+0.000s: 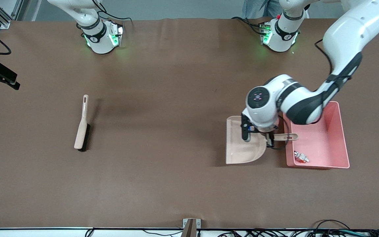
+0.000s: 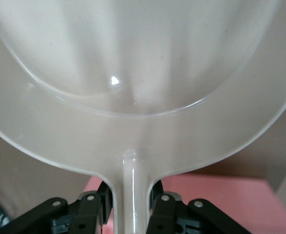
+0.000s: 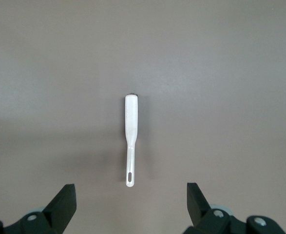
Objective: Clean e-waste and dump in bin
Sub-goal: 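Carry the dustpan with the left gripper back beside the bin and lower it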
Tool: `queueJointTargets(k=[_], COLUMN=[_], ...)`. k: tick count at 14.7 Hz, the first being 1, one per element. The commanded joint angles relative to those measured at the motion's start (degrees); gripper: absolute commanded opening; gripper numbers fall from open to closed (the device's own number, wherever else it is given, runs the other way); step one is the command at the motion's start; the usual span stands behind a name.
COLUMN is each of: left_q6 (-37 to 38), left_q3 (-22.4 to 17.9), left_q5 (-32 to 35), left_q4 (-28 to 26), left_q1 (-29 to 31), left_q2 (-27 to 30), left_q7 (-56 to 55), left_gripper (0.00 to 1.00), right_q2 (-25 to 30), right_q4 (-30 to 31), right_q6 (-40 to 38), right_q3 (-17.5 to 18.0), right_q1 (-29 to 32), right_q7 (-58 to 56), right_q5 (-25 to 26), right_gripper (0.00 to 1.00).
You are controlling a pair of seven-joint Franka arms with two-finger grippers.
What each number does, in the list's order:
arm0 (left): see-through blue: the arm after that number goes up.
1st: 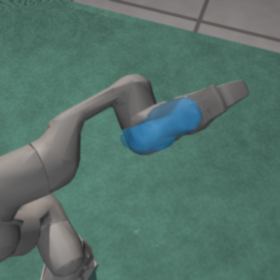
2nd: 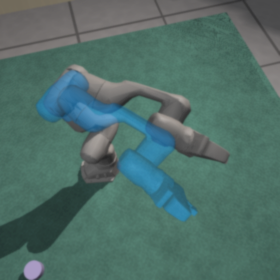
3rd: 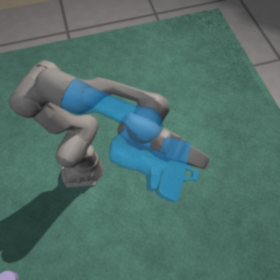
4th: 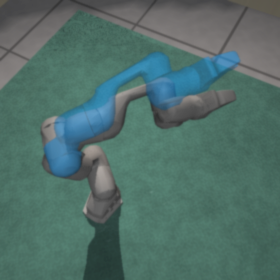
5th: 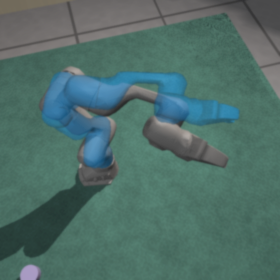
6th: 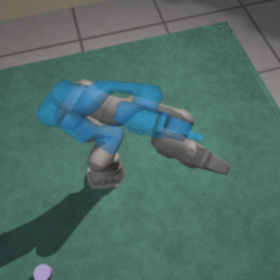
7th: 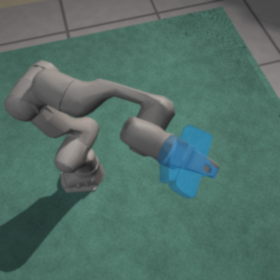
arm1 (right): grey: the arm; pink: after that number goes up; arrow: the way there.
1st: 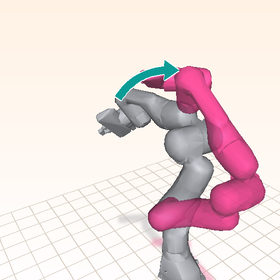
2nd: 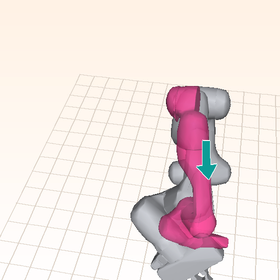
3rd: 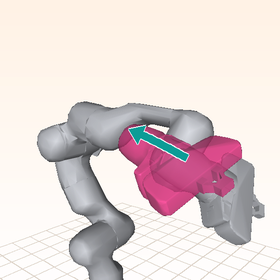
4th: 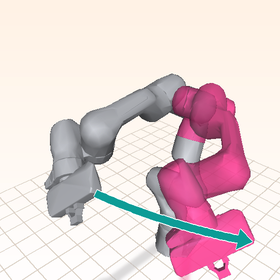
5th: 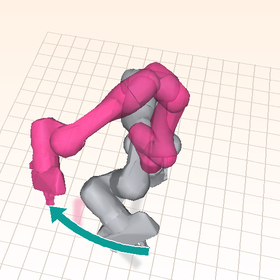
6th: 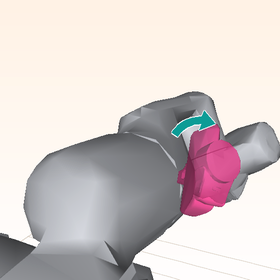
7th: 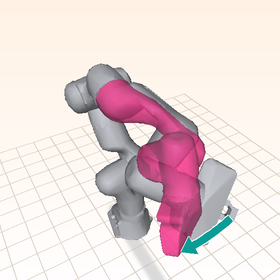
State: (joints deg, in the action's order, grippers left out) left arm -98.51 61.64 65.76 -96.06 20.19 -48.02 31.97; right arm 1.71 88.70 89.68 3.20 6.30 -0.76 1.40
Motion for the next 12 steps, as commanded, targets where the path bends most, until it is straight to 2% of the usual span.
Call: queueJointTargets(k=[1, 4, 12], left_q6=[0.2, 0.1, -1.2], left_q3=[-4.3, -5.7, -5.8], left_q5=[-2.6, -5.2, -4.9], left_q4=[1.3, 1.2, 0.3], left_q1=[-5.3, -6.8, -9.1], left_q2=[0.7, -0.1, -2.3], left_q7=[-2.7, -3.3, -2.9], left_gripper=[0.02, 0.03, 0.02], right_q2=[-0.3, -0.3, -0.3], right_q4=[-0.7, -0.7, -0.7], right_q6=[-0.2, -0.1, -0.6], right_q3=[0.5, 0.5, 0.8], right_q1=[0.2, 0.2, -0.1], right_q7=[2.2, 2.3, 2.2], right_q5=[0.4, 0.4, 0.4], right_gripper=[1.00, 1.00, 1.00])
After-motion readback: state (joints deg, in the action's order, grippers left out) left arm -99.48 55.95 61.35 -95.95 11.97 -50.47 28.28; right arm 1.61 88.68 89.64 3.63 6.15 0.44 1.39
